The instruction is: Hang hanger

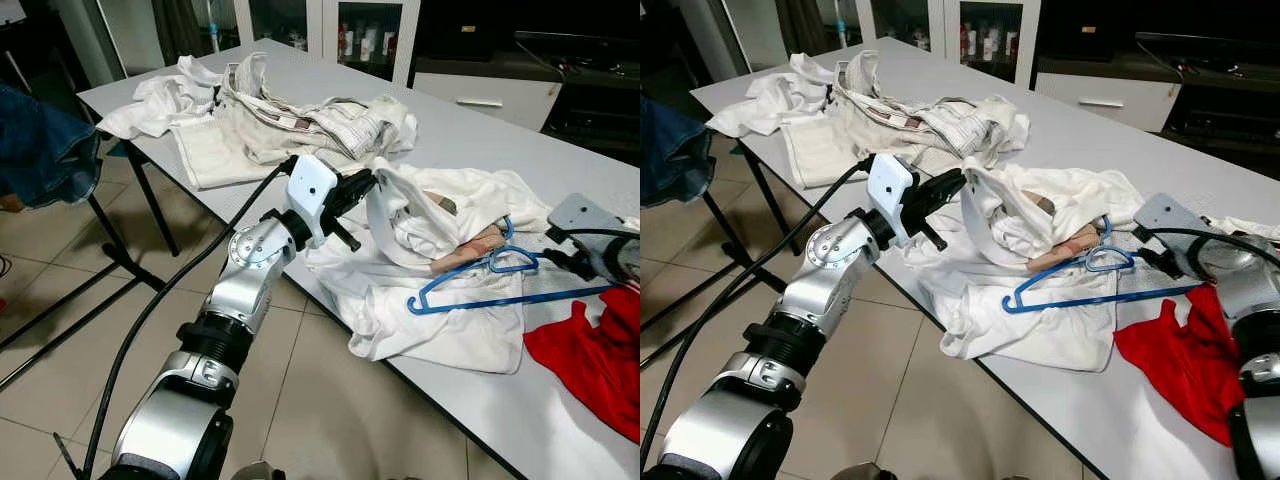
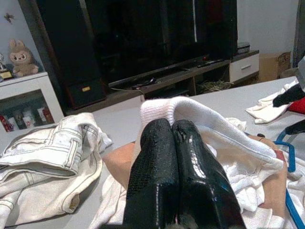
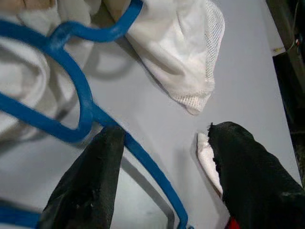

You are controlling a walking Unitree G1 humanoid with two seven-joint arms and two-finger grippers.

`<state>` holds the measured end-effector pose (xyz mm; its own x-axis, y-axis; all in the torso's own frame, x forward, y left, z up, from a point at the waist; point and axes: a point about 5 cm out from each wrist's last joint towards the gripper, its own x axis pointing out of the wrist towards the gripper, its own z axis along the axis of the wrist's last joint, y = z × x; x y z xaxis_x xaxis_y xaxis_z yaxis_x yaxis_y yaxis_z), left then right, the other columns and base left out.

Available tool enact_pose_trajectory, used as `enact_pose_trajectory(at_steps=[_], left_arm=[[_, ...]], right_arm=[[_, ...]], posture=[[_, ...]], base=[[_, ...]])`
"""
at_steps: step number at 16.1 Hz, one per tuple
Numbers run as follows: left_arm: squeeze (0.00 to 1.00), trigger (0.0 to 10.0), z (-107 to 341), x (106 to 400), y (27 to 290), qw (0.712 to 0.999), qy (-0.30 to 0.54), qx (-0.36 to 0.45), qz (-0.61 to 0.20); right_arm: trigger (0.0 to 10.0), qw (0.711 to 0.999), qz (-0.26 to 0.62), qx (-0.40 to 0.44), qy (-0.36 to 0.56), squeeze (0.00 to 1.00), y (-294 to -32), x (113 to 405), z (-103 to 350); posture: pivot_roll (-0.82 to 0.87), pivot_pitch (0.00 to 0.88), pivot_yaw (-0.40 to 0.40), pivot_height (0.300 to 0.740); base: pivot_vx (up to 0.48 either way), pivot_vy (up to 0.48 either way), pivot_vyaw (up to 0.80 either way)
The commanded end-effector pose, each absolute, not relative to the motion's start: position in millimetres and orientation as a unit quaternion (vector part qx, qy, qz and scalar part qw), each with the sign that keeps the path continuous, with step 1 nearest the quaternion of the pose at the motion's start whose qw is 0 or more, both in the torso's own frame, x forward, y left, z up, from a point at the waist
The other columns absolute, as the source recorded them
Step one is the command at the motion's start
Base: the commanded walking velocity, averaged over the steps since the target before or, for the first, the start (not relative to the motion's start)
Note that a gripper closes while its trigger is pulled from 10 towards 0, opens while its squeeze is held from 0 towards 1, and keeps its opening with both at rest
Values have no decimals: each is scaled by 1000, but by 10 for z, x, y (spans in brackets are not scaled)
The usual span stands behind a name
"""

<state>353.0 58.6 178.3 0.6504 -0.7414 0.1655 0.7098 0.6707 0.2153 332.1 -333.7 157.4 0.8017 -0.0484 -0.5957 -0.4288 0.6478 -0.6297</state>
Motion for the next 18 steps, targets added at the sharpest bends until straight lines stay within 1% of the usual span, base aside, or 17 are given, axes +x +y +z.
enact_pose_trajectory(at_steps=[1,4,9,11,14,17,18], left_arm=[[0,10000,1792,3524,586,906,-120,74,-400],[0,10000,1791,3525,593,906,-120,73,-398],[0,10000,1799,3529,596,906,-121,74,-398],[0,10000,1809,3534,595,906,-122,75,-398],[0,10000,1808,3537,616,907,-122,76,-395],[0,10000,1805,3537,617,907,-122,76,-395],[0,10000,1807,3537,611,907,-123,76,-396]], right_arm=[[10000,852,117,-414,299,0,-3348,3312,1578],[10000,848,124,-417,303,0,-3313,3317,1531],[10000,843,145,-423,299,0,-3140,3369,1394],[10000,839,147,-430,300,0,-3123,3377,1375],[10000,840,142,-429,300,0,-3160,3375,1407],[10000,846,128,-427,292,0,-3256,3381,1530],[10000,844,129,-430,293,0,-3276,3375,1564]], posture=[[-22,0,45,723],[-18,0,42,723],[-15,0,45,723],[-11,0,44,723],[-8,0,43,723],[-13,0,43,723],[-15,0,43,723]], base=[[0,0,0],[0,0,0],[0,0,0],[0,0,0],[0,0,0],[0,0,0],[0,0,0]])
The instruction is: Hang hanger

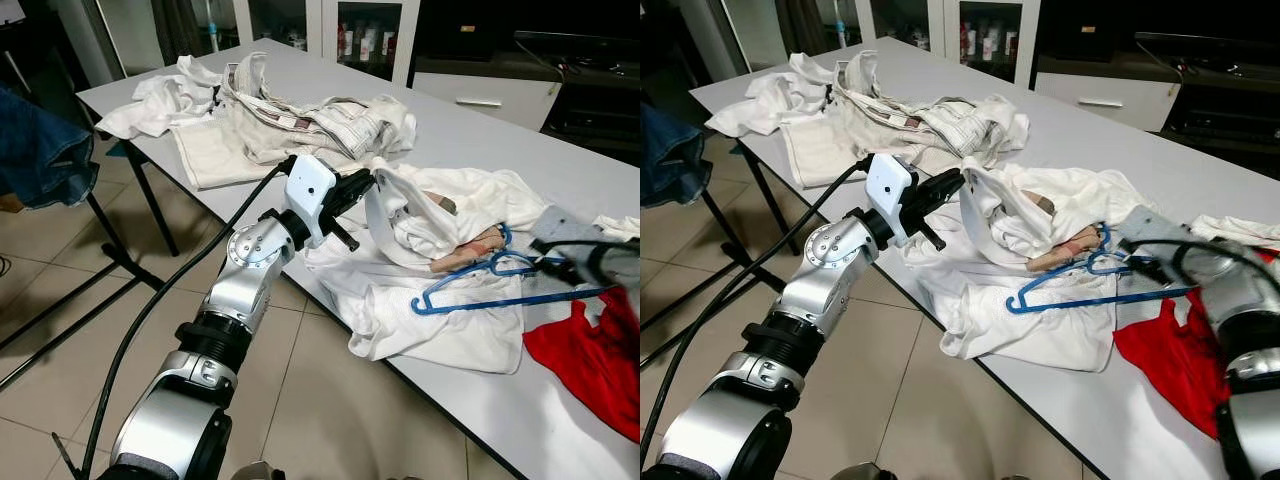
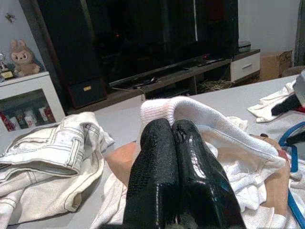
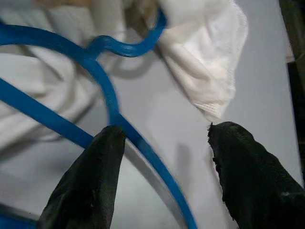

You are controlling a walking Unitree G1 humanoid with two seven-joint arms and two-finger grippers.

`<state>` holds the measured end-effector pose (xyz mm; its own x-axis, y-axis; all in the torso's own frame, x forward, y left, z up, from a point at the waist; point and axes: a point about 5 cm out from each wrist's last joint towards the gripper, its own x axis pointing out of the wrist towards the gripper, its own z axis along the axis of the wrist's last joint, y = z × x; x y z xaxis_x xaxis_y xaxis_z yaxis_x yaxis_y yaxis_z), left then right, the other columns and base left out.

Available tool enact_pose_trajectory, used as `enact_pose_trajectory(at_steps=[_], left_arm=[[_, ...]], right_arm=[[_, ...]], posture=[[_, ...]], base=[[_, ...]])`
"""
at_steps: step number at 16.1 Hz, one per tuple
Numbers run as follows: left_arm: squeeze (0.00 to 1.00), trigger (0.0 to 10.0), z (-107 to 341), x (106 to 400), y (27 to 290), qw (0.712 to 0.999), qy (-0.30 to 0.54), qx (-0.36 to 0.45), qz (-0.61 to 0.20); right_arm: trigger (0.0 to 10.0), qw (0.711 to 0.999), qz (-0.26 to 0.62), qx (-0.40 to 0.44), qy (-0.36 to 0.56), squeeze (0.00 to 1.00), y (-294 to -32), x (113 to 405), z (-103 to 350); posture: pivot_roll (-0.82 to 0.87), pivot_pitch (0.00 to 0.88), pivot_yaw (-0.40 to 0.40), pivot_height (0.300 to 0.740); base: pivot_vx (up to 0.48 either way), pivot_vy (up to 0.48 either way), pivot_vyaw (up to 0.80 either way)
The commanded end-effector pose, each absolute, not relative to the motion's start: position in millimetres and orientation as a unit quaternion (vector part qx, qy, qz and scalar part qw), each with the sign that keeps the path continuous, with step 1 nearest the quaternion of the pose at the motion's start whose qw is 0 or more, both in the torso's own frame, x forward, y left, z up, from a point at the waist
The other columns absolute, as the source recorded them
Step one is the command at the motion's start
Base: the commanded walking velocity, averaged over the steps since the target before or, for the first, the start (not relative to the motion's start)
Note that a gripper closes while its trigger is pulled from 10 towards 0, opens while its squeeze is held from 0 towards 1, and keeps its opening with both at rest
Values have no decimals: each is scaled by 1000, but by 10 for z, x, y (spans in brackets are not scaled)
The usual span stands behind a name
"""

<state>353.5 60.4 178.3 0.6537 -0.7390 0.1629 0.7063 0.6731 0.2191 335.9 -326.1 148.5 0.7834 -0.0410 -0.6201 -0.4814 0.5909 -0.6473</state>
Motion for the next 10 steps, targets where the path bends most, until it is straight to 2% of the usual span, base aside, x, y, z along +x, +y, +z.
enact_pose_trajectory(at_steps=[1,7,10], left_arm=[[0,10000,1808,3538,605,907,-123,76,-396],[0,10000,1808,3538,586,906,-124,74,-398],[0,10000,1812,3538,591,906,-124,75,-397]], right_arm=[[10000,841,131,-435,294,0,-3294,3368,1587],[10000,813,167,-455,323,0,-3341,3280,1507],[10000,819,170,-447,317,0,-3256,3310,1434]], posture=[[-19,0,42,723],[-23,0,40,723],[-16,0,40,723]], base=[[0,0,0],[0,0,0],[0,0,0]])
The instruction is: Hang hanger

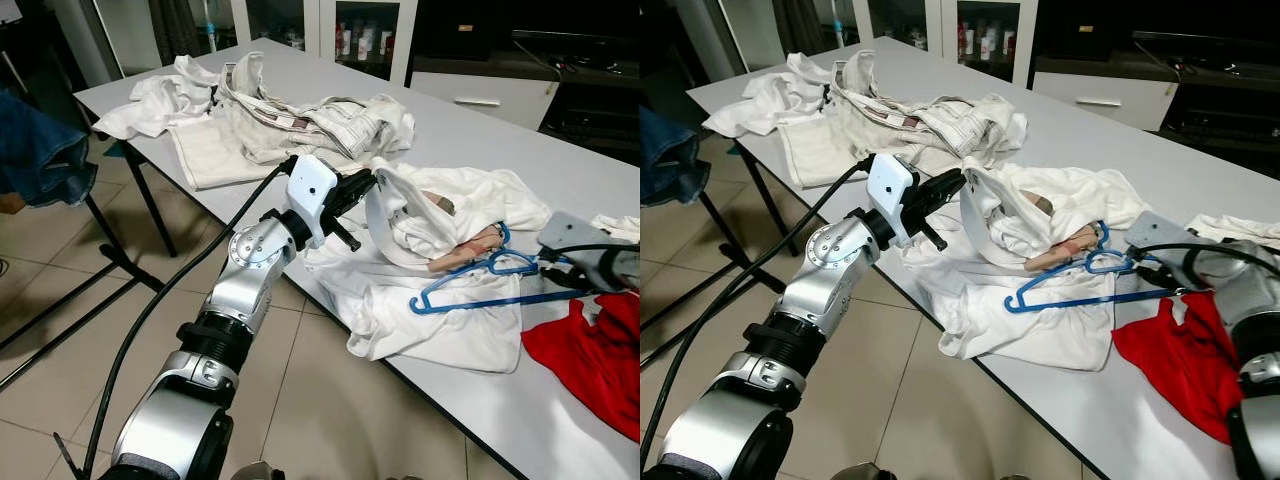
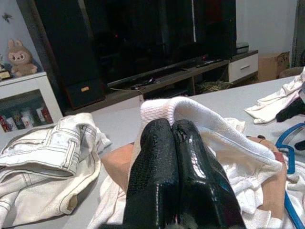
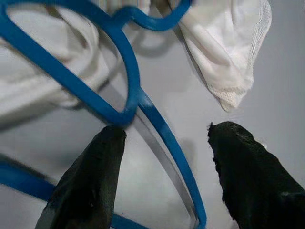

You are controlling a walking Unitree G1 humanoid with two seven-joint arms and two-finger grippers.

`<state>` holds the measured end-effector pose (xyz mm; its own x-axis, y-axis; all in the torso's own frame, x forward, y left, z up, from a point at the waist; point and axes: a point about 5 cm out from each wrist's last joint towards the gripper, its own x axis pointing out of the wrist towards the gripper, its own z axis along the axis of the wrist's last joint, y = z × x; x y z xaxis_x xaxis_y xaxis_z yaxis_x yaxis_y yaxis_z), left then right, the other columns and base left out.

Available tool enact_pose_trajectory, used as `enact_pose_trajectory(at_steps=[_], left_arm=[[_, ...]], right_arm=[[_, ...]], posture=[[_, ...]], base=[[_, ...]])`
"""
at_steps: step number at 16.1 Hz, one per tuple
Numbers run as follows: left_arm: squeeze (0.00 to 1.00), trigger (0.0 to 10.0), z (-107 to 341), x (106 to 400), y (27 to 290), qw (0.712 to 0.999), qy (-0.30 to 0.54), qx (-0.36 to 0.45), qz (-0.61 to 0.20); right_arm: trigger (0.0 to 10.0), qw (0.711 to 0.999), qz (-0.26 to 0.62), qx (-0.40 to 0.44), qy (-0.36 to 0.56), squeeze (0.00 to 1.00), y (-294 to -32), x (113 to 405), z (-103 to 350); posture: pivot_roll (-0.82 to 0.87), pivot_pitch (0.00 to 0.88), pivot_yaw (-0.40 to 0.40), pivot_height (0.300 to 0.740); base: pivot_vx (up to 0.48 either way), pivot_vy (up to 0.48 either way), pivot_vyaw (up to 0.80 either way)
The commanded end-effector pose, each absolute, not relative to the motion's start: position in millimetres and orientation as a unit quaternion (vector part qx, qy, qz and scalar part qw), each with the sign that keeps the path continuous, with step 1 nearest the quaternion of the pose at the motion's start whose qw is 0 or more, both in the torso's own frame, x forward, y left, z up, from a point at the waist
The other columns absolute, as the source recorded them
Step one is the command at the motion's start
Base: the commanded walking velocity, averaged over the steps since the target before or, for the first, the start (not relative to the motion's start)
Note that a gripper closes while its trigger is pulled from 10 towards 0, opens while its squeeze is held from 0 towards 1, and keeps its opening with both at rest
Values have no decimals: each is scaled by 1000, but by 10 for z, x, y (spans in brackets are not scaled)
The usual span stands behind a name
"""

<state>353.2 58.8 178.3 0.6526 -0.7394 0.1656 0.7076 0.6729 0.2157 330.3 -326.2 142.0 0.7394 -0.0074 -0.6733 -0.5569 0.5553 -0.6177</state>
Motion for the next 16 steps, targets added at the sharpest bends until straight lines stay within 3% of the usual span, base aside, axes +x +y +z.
enact_pose_trajectory(at_steps=[1,10,14,15,16], left_arm=[[0,10000,1814,3538,595,906,-125,76,-397],[0,10000,1816,3541,603,907,-124,77,-396],[0,10000,1810,3537,601,907,-124,76,-395],[0,10000,1810,3537,601,907,-124,76,-395],[0,10000,1810,3538,601,907,-124,76,-395]], right_arm=[[10000,824,169,-443,311,0,-3227,3323,1417],[10000,835,165,-438,288,0,-3134,3365,1292],[9961,855,151,-434,241,0,-3050,3430,1335],[8039,859,153,-430,234,0,-3033,3437,1342],[3176,861,157,-427,229,0,-3018,3439,1343]], posture=[[-14,0,41,723],[-11,0,41,723],[-12,0,41,723],[-13,0,42,723],[-13,0,42,723]], base=[[0,0,0],[0,0,0],[0,0,0],[0,0,0],[0,0,0]])
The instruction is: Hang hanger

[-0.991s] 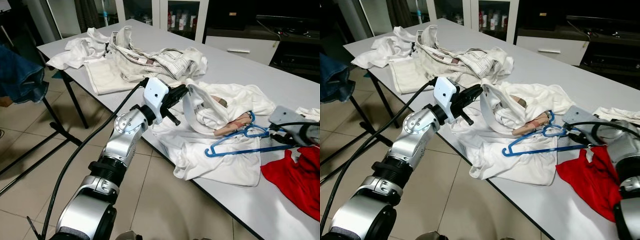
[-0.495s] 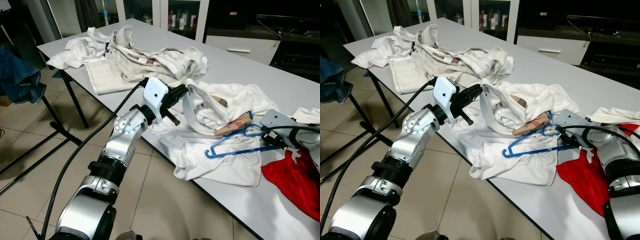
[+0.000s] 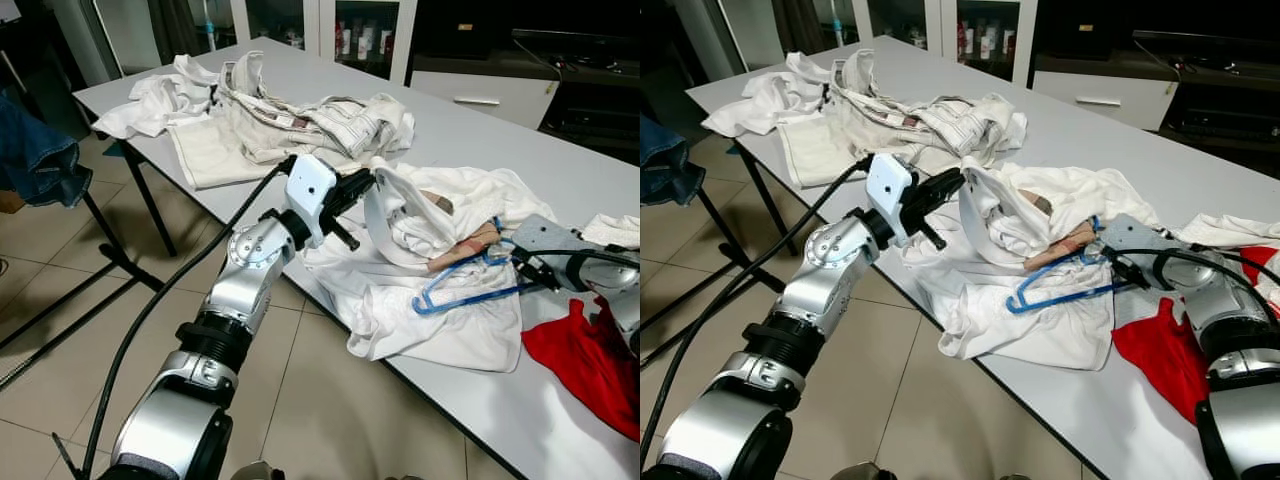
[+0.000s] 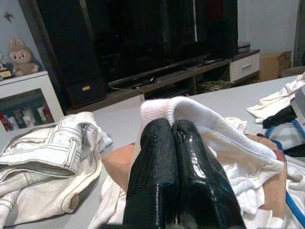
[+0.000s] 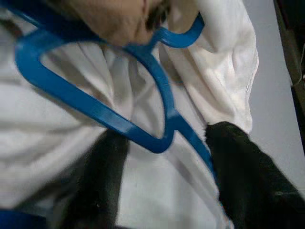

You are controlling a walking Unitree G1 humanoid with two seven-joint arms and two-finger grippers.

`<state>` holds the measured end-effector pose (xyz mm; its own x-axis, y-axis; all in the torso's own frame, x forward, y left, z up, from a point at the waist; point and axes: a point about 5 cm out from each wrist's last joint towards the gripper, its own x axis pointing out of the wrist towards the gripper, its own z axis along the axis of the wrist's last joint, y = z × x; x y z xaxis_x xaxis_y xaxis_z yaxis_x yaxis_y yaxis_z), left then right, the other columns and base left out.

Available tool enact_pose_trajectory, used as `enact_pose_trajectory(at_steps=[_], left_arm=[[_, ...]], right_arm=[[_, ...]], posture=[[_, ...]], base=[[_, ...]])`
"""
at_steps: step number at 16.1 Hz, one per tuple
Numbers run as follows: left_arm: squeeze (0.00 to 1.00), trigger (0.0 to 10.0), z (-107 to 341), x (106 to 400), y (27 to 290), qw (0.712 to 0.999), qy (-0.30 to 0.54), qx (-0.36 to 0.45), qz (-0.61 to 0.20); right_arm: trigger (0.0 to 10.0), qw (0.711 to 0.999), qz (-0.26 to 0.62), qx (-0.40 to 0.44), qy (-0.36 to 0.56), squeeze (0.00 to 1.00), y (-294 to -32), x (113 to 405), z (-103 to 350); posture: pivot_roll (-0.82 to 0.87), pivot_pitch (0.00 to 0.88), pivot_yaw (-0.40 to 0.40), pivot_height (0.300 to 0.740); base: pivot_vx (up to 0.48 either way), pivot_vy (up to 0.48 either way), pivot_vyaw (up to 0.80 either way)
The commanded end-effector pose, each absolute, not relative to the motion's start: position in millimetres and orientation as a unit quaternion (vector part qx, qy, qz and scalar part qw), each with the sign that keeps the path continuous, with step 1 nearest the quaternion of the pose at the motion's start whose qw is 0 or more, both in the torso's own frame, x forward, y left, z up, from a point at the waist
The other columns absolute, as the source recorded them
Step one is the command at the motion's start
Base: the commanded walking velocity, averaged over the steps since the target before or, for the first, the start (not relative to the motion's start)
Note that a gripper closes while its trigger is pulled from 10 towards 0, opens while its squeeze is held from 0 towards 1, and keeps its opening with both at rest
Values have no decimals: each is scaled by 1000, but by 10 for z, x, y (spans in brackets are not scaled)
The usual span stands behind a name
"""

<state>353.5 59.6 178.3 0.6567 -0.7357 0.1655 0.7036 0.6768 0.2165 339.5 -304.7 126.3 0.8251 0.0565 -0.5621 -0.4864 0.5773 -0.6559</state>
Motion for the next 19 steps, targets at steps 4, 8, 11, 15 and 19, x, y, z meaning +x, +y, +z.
enact_pose_trajectory(at_steps=[4,8,11,15,19], left_arm=[[0,10000,1813,3541,594,906,-124,76,-397],[0,10000,1815,3541,590,906,-124,76,-398],[0,10000,1814,3540,588,906,-124,76,-397],[0,10000,1810,3537,584,906,-124,74,-397],[0,10000,1812,3539,580,906,-124,75,-398]], right_arm=[[0,863,161,-424,223,0,-3040,3412,1328],[0,867,178,-413,214,0,-3024,3392,1324],[0,877,177,-396,206,0,-3038,3370,1321],[0,900,156,-361,189,0,-3028,3346,1277],[0,913,104,-358,164,0,-3104,3346,1352]], posture=[[-17,0,46,723],[-20,0,48,723],[-20,0,45,723],[-24,0,45,723],[-26,0,46,723]], base=[[0,0,0],[0,0,0],[0,0,0],[0,0,0],[0,0,0]])
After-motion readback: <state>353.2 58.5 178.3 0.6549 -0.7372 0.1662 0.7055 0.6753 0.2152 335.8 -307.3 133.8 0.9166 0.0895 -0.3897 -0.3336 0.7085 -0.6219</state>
